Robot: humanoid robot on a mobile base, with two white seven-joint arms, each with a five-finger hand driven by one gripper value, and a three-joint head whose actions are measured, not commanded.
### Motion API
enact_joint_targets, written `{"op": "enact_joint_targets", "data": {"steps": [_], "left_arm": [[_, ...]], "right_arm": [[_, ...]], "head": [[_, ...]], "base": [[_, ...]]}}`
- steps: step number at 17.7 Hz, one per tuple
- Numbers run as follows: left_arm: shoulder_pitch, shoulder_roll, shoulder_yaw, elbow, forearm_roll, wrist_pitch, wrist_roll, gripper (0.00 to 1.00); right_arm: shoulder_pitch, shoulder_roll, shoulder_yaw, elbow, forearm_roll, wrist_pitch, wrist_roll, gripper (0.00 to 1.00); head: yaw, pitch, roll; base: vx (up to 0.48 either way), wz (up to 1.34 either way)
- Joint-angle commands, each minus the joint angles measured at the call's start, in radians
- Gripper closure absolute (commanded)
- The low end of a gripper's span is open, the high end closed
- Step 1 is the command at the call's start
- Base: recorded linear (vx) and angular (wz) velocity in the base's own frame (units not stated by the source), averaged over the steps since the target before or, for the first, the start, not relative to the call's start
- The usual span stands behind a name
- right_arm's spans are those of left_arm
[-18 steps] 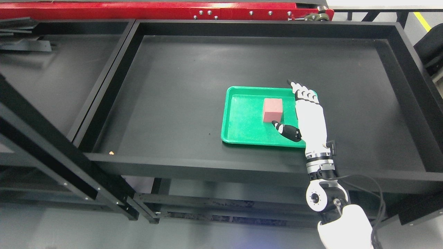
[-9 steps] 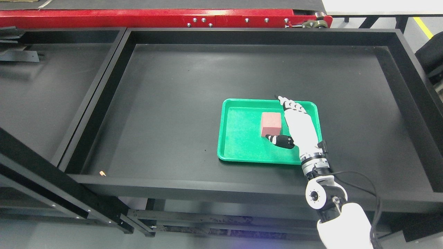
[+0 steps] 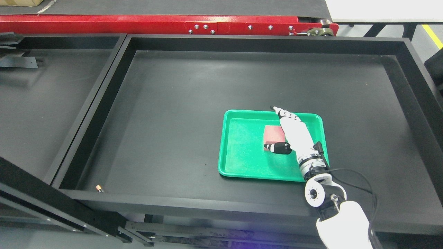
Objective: Pick pink block from left shelf to tray
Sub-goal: 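Lower the right hand onto the pink block and close fingers around it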
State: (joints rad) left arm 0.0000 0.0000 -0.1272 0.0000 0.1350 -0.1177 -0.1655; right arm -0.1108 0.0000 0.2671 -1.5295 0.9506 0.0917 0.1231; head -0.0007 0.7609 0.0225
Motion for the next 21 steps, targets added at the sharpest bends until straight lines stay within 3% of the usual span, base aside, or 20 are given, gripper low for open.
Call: {"op": "enact_joint_targets", "data": {"steps": [1, 5, 21], "left_arm": [[0.020, 0.017, 0.000, -0.017, 0.000, 0.000, 0.000, 0.00], [0.020, 0.017, 0.000, -0.017, 0.000, 0.000, 0.000, 0.00], [0.020, 0.017, 0.000, -0.017, 0.000, 0.000, 0.000, 0.00]], "right_arm": [[-0.004, -0.017, 0.004, 0.061, 0.002, 0.016, 0.059, 0.01], [-0.004, -0.017, 0.027, 0.069, 0.000, 0.069, 0.066, 0.01], [-0.001, -0.017, 0.046, 0.107, 0.005, 0.092, 0.066, 0.02]], "head": [[0.0000, 0.000, 0.000], [0.0000, 0.000, 0.000], [0.0000, 0.000, 0.000]], "base": [[0.069, 0.01], [0.058, 0.00], [0.018, 0.00]]}}
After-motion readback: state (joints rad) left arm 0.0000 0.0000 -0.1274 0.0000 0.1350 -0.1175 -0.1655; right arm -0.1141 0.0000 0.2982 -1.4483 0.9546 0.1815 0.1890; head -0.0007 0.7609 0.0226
